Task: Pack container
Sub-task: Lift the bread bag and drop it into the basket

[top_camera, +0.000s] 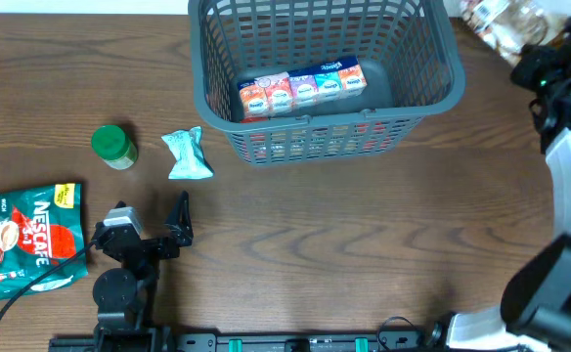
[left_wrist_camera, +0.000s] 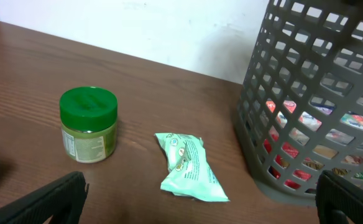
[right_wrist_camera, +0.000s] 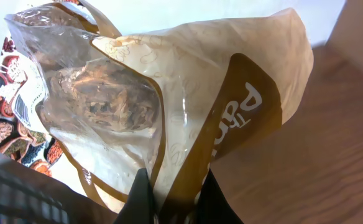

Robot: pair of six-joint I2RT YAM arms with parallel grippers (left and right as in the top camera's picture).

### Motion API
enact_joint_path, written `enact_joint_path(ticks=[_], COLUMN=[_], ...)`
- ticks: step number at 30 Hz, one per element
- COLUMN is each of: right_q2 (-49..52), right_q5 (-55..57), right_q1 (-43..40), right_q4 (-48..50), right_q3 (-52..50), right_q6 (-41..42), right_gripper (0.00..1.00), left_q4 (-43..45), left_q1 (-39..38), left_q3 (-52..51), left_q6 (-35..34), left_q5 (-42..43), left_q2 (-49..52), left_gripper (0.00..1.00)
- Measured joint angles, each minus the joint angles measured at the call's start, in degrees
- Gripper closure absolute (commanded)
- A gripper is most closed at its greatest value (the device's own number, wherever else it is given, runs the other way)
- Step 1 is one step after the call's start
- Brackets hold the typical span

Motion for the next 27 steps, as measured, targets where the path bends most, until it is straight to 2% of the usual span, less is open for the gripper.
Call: enact_joint_path(ticks=[8, 16, 21, 27], right_q2=[-10.9, -15.4, -15.4, -15.4], right_q5=[-1.1, -19.9, -31.4, -37.5], right_q1=[3.1, 10.6, 12.1, 12.7], right_q4=[2.5, 4.0, -0.9, -7.0], right_q3=[0.0, 0.0, 0.0, 0.0], right_q6=[-1.3, -9.7, -16.8, -23.8], right_gripper=[0.99, 0.99, 0.99, 0.96], left_q4=[0.0, 0.0, 0.0, 0.0], left_q1=[0.0, 0.0, 0.0, 0.0], left_q3=[0.0, 0.0, 0.0, 0.0], left_q6=[0.0, 0.0, 0.0, 0.0], left_q5=[0.0, 0.0, 0.0, 0.0], left_q2=[0.0, 0.0, 0.0, 0.0], left_gripper=[0.01, 0.02, 0.01, 0.01])
